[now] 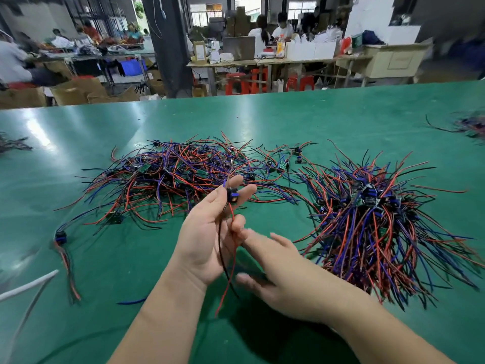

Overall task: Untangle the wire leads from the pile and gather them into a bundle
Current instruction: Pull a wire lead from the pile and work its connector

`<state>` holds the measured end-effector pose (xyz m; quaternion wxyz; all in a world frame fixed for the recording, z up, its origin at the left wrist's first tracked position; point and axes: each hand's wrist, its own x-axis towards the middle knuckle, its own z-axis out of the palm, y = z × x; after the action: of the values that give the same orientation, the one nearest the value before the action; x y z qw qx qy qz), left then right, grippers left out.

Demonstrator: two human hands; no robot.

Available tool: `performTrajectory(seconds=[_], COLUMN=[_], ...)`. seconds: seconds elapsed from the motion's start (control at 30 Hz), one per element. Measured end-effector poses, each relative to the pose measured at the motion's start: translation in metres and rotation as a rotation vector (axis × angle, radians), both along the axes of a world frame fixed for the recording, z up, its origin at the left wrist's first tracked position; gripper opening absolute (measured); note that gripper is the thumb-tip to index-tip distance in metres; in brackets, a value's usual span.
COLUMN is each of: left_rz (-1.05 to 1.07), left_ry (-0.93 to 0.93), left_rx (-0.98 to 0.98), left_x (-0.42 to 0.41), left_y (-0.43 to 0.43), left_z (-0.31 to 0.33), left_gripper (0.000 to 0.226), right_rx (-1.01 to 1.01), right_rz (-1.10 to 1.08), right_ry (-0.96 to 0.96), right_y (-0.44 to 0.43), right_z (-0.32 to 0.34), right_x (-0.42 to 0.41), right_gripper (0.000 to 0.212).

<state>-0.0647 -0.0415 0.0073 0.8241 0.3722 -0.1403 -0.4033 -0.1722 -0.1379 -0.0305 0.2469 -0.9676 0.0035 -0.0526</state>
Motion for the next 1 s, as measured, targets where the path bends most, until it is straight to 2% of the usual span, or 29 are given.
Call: performTrajectory(seconds=[0.07,0.13,0.23,0.27,0.3,0.4,0.5,0.63,0.7,0.77,0.87,0.93,1.0], left_rz=[-0.056,-0.140,-0.326,-0.384,-0.426,-0.433,-0.416,-0.438,-0.353,-0.186,-0.001,-0.021,-0.070], left_ry=[-0.037,-0.098,-0.195,-0.234,-0.265,-0.261,-0.251,-0.304,-0.344,-0.483,-0.573,-0.569,-0.572], left_rx=[-0.009,-0.009,0.015,0.027,0.039,0.104,0.236,0.353,0.442,0.513,0.478,0.438,0.418], left_x=[0.000,0.000,-0.004,-0.006,-0.009,-0.014,-0.015,-0.023,-0.026,-0.028,-0.028,-0.029,-0.031], left_y=[0.001,0.004,0.007,0.007,0.007,0.004,0.003,0.001,-0.002,-0.006,-0.009,-0.007,-0.004], left_z=[0.000,0.000,-0.001,-0.002,-0.002,-0.001,-0.001,-0.001,-0.001,-0.003,-0.004,-0.003,-0.002], left_gripper=[0.031,0.033,0.032,0.031,0.030,0.029,0.029,0.035,0.030,0.025,0.022,0.017,0.024], right_rx=[0.086,0.299,0.893,1.037,1.097,1.138,1.181,1.252,1.238,1.255,1.302,1.316,1.323], right_rz=[-0.064,-0.200,-0.239,-0.216,-0.204,-0.245,-0.237,-0.238,-0.287,-0.329,-0.354,-0.369,-0.367], right_ry=[-0.215,-0.387,-0.343,-0.310,-0.299,-0.356,-0.391,-0.333,-0.357,-0.376,-0.383,-0.385,-0.360], right_y=[-0.007,-0.013,-0.021,-0.022,-0.022,-0.025,-0.025,-0.026,-0.027,-0.028,-0.030,-0.032,-0.035], right_z=[0.007,0.014,0.021,0.022,0.023,0.022,0.023,0.023,0.023,0.023,0.025,0.026,0.028], right_x=[0.000,-0.004,-0.009,-0.010,-0.010,-0.009,-0.009,-0.009,-0.009,-0.009,-0.009,-0.010,-0.011], right_gripper=[0.048,0.032,0.027,0.026,0.027,0.039,0.030,0.029,0.027,0.023,0.018,0.018,0.018])
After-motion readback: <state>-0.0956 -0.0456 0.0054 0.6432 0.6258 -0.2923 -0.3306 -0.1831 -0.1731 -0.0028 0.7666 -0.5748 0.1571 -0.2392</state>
